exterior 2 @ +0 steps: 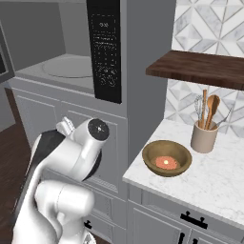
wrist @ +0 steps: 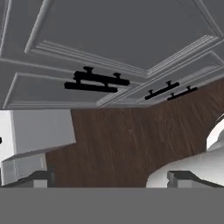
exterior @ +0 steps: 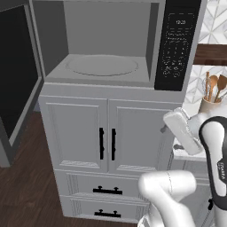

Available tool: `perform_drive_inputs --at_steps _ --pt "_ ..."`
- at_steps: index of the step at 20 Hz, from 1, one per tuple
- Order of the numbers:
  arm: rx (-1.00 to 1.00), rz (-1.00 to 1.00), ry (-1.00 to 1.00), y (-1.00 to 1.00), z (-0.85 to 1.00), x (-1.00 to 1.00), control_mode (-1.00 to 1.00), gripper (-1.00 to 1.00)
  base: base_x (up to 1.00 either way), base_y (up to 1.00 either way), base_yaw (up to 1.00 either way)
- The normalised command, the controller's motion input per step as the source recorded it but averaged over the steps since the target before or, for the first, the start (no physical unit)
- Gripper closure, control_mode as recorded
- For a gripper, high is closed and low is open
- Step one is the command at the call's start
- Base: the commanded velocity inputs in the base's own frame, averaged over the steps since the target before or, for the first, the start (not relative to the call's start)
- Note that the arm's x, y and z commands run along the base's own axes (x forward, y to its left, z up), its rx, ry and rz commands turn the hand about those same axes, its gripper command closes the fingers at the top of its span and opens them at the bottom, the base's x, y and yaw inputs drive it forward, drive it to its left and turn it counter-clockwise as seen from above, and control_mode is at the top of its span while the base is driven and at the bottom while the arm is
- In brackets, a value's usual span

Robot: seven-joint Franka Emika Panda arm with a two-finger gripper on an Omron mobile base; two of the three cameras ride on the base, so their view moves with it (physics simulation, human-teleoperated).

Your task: Open the microwave, place the bowl with waffle inside the microwave, then close the microwave door and turn it on.

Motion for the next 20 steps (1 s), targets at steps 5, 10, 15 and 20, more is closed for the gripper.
perform_drive_inputs --at_steps 5,10,15,20 --pt "-0.12 -0.22 0.0 -1.0 -0.4 0.0 -1.0 -1.0 0.0 0.0 0.0" --pt "-0.17 -0.25 0.0 -1.0 -0.36 0.0 -1.0 -1.0 0.0 0.0 0.0" --pt "-0.27 -0.29 0.0 -0.95 -0.29 0.0 -1.0 -1.0 0.0 0.0 0.0" --pt "-0.16 -0.29 0.06 -0.81 -0.13 0.29 -1.0 -1.0 0.0 0.0 0.0"
